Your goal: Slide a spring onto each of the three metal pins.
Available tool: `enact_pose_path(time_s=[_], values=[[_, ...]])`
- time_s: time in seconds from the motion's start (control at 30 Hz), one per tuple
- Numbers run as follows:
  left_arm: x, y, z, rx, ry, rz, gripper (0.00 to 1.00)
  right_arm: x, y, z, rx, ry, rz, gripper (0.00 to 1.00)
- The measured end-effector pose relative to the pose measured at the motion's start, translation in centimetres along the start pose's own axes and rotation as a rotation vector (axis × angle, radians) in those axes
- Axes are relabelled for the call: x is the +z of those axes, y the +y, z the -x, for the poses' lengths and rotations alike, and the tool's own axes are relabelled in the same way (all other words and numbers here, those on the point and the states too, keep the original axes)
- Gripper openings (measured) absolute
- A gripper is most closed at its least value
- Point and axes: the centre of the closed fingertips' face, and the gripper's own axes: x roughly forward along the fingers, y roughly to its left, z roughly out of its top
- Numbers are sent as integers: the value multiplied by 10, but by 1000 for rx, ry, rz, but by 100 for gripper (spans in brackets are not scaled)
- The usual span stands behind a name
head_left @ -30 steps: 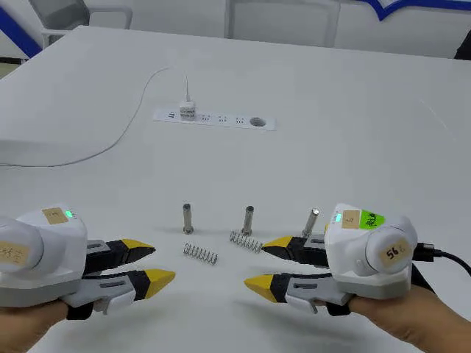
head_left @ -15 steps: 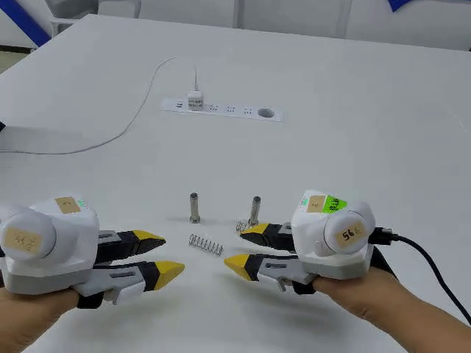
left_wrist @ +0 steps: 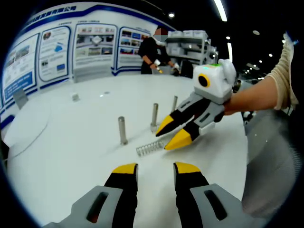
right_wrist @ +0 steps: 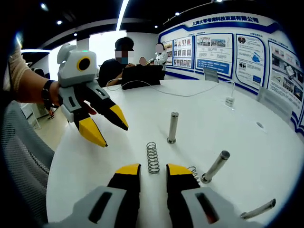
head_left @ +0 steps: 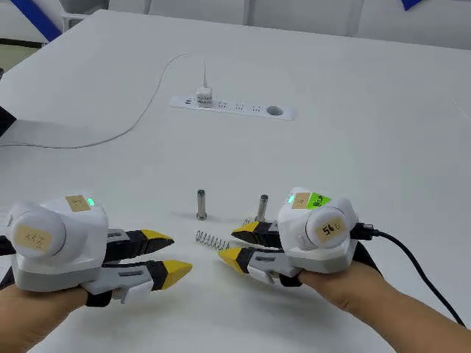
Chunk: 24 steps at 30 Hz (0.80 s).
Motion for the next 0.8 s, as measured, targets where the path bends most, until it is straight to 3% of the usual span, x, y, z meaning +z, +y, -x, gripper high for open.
enact_pose_path(time_s=[0.8], values=[[-1, 3, 3, 11, -6, 13, 30, -8, -2, -8, -10, 28, 14, 12]])
